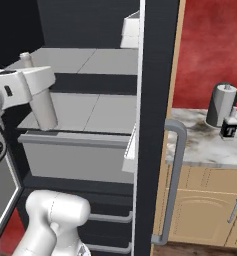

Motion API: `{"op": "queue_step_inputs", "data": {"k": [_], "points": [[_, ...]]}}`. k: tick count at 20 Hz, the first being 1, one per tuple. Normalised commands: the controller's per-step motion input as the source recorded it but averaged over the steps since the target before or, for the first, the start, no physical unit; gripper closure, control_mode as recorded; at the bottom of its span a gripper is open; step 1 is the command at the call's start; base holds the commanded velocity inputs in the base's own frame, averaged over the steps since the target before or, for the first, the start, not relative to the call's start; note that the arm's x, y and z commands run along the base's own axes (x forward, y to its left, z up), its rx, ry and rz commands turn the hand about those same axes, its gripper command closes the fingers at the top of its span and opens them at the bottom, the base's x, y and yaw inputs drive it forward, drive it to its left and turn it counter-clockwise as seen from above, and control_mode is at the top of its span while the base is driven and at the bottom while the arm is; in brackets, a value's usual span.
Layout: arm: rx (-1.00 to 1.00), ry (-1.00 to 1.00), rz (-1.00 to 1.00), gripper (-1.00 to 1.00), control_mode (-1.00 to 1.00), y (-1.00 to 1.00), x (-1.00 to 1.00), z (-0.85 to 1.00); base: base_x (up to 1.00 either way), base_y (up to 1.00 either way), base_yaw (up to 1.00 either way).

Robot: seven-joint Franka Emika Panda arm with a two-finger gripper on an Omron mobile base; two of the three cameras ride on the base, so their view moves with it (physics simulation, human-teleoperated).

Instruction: Place the liquors on the top shelf of the fridge to keep them out of children's reach, and place the lime on lower shelves for easy access.

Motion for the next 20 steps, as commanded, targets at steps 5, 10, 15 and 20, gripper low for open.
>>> {"op": "queue_step_inputs", "data": {"k": [5, 10, 15, 20], "points": [[0.00, 0.00, 0.00, 1.00, -1.00, 0.03, 0.30, 0.41, 0.00, 0.00, 0.00], [0.02, 0.03, 0.00, 1.00, -1.00, 0.00, 0.22, 0.23, 0.00, 0.00, 0.00], [0.13, 0.00, 0.00, 1.00, -1.00, 0.00, 0.26, 0.01, 0.00, 0.00, 0.00], [0.16, 0.00, 0.00, 1.00, -1.00, 0.00, 0.29, 0.00, 0.00, 0.00, 0.00]]}}
